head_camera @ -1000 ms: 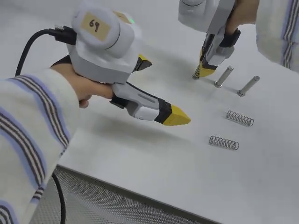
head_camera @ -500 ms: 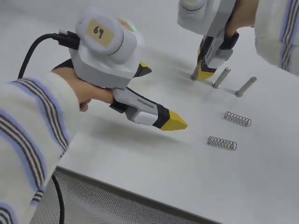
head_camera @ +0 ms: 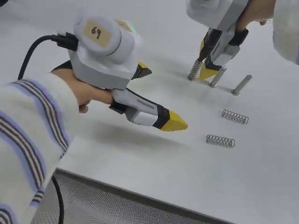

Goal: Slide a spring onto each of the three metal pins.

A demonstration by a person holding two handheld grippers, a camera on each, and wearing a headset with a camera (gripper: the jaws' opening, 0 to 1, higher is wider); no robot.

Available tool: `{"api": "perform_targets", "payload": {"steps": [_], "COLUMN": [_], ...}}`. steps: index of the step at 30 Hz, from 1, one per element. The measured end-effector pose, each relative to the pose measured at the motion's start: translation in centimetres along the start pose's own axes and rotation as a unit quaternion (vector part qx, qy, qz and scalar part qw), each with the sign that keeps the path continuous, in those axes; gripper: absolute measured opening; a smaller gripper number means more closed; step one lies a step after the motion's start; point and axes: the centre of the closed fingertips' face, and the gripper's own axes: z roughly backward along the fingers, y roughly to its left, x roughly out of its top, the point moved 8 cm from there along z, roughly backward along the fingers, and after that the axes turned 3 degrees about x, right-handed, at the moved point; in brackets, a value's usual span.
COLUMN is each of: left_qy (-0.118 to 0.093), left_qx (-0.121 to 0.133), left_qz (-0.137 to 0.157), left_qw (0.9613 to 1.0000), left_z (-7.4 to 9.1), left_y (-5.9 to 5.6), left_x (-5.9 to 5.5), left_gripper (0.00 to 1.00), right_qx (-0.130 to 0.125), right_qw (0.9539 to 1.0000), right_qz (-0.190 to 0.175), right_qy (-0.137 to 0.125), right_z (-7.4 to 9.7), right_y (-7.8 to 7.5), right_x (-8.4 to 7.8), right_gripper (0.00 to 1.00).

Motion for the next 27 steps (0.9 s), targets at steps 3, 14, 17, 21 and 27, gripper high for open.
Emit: {"api": "perform_targets", "payload": {"steps": [3, 14, 17, 21, 27], "left_qy": [-0.003, 0.001, 0.005, 0.009, 0.012], "left_qx": [0.000, 0.002, 0.000, 0.002, 0.002], "left_qz": [0.008, 0.012, 0.014, 0.015, 0.015], "left_qw": [1.0000, 0.9999, 0.9999, 0.9998, 0.9998], "left_z": [0.2, 0.4, 0.5, 0.7, 1.0], "left_y": [0.1, 0.4, 0.5, 0.7, 0.6], "left_x": [-0.1, -0.2, -0.4, -0.6, -0.7], "left_gripper": [0.87, 0.86, 0.87, 0.87, 0.86], "right_qx": [-0.006, -0.020, -0.022, -0.026, -0.035], "right_qw": [0.9999, 0.9961, 0.9962, 0.9958, 0.9940], "right_qz": [-0.004, -0.015, -0.013, -0.018, -0.031], "right_qy": [-0.013, -0.085, -0.084, -0.085, -0.099], "right_z": [1.0, 2.6, 2.8, 3.3, 3.9], "right_y": [0.5, 2.7, 3.5, 4.4, 5.5], "right_x": [-0.2, -1.1, -1.7, -2.7, -3.7], "right_gripper": [0.27, 0.23, 0.23, 0.24, 0.27]}}
